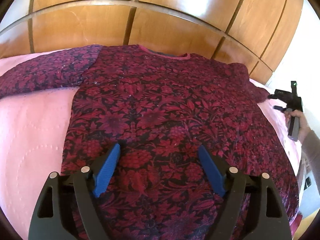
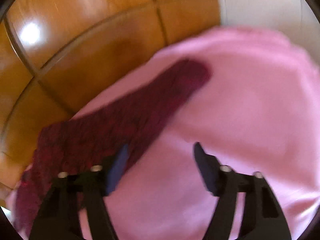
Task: Fold small clothes
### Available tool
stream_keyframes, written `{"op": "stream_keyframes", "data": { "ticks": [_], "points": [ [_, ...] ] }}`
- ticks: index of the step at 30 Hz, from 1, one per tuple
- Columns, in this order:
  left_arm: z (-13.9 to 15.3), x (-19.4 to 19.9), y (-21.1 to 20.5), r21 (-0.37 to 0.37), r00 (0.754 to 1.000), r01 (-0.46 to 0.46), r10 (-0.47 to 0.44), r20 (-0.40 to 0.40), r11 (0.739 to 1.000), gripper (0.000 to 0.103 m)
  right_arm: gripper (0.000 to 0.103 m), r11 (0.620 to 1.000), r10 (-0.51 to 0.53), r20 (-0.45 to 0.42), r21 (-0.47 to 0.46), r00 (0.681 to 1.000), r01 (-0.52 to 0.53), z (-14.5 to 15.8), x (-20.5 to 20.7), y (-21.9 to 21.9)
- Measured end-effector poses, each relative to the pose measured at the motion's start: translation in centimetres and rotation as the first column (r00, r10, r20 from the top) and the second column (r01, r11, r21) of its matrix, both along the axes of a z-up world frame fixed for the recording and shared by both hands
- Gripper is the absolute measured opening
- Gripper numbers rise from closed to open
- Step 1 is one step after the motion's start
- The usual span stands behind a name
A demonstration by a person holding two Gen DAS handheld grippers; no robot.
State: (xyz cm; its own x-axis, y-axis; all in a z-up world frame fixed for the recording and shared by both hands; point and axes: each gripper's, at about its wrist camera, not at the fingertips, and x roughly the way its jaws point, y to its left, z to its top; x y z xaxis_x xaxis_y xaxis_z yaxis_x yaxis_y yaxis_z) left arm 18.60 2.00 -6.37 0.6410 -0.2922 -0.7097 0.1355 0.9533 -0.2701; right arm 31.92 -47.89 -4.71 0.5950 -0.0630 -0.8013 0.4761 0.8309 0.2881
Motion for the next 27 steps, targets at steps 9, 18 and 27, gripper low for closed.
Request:
{"op": "stream_keyframes", "data": {
  "ticks": [9,18,27],
  "points": [
    [-0.1,0.0,-0.3,0.021,1.000,-0.003,0.003,0.003,1.000,0.080,0.041,0.972,-0.128,0.073,0.210,0.989,0.110,-2.3,3.7,-1.6],
    [-0.1,0.0,-0.2,0.013,1.000,-0.002,0.002,0.006,1.000,0.080,0.012,0.932,-0.136,0.055,-0.332,0.989,0.147,5.1,-1.3,0.3],
    [1.6,-1.0,2.1,-0.042,0.999,-0.043,0.044,0.008,0.998,0.081,0.065,0.968,-0.188,-0.023,-0.174,0.982,0.181,2.0,-5.8,-1.7]
  ]
}}
